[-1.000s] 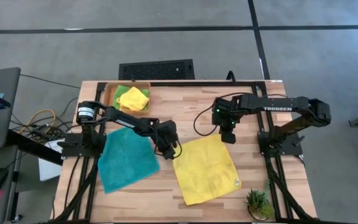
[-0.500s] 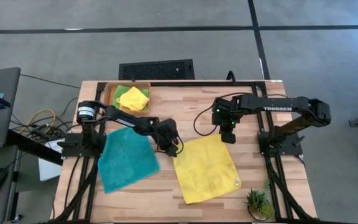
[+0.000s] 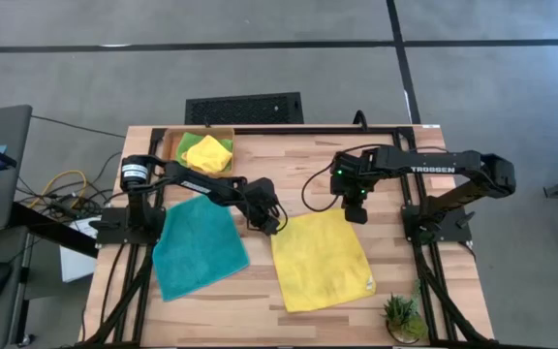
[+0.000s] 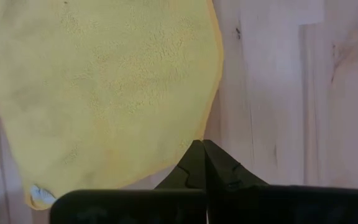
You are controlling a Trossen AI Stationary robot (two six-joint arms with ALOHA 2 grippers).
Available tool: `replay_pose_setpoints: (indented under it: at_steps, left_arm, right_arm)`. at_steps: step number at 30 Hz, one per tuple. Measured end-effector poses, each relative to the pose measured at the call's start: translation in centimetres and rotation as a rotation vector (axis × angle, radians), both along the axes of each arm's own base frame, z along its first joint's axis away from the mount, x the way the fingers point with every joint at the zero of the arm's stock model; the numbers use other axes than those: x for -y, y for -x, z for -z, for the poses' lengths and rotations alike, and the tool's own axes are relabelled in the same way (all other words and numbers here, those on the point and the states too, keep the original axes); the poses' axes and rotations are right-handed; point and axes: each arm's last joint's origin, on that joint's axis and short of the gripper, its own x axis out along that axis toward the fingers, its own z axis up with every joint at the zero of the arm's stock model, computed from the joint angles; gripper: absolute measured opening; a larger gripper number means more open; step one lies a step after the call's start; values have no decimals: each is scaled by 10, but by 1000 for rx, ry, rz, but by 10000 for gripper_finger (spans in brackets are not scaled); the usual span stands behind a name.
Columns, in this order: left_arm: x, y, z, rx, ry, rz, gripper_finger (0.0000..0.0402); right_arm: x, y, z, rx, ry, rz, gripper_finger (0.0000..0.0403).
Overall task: Fold microfiber towels
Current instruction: Fold the yellow microfiber towel
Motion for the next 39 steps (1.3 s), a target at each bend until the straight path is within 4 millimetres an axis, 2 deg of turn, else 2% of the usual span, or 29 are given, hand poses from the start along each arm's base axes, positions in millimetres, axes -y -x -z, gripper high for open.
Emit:
replay_pose_setpoints:
  at_steps: [3, 6, 15, 21, 30, 39]
  left_arm:
    - [-2, 0, -4, 11, -57, -17, 6]
    - [-3, 3, -15, 38, -136, 2, 2]
    - [3, 25, -50, 12, -354, 125, 0]
    - [31, 27, -55, 39, -407, 268, 0]
    - [71, 28, -54, 36, -434, 339, 0]
    - [102, 31, -55, 36, -385, 349, 0]
  right_arm:
    - [1, 0, 0, -8, 30, 7, 6]
    - [1, 0, 0, -13, 53, 9, 6]
    - [-7, 3, -7, 24, 67, -77, 6]
    - [-22, 8, -8, -2, 48, -172, 6]
    - [-50, 13, -7, -55, -35, -313, 6]
    - [-75, 22, 10, -126, -101, -359, 6]
